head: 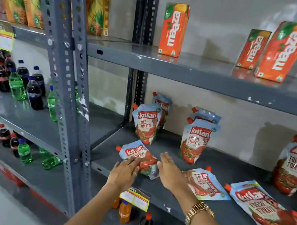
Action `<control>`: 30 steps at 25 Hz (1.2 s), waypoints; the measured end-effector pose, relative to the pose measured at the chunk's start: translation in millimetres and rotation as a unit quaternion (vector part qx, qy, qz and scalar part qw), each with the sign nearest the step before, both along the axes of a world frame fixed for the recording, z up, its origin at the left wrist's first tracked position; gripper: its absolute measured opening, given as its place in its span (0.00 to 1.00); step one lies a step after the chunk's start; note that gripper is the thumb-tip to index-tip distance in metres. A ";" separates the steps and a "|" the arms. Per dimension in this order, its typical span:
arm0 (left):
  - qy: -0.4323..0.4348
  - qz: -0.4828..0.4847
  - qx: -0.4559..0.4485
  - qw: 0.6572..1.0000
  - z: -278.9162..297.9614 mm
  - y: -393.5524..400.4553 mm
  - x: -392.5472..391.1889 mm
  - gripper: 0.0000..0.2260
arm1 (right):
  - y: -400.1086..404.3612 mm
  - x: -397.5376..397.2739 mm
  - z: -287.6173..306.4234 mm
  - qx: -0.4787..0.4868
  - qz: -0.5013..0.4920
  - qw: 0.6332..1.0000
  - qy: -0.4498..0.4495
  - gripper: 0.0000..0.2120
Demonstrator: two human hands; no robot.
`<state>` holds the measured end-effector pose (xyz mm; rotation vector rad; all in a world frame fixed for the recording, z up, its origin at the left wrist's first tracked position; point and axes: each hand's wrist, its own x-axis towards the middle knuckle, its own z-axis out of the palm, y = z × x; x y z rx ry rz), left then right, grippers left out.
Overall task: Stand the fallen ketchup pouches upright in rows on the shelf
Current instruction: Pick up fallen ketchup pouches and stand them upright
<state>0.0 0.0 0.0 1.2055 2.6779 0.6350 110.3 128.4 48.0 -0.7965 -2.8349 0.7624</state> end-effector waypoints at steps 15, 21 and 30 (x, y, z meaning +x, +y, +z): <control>-0.328 0.317 0.207 0.866 8.8 -2.4 -48.5 0.08 | -17.5 -32.4 -18.6 -0.412 -0.202 0.887 0.050 0.23; -0.382 0.302 0.263 0.833 15.0 3.7 -52.6 0.09 | -26.2 -33.6 -18.9 -0.429 -0.218 0.866 0.139 0.08; -0.349 0.170 0.406 0.827 40.5 33.2 -51.0 0.10 | -7.7 -36.4 -4.6 -0.210 -0.234 0.914 0.255 0.13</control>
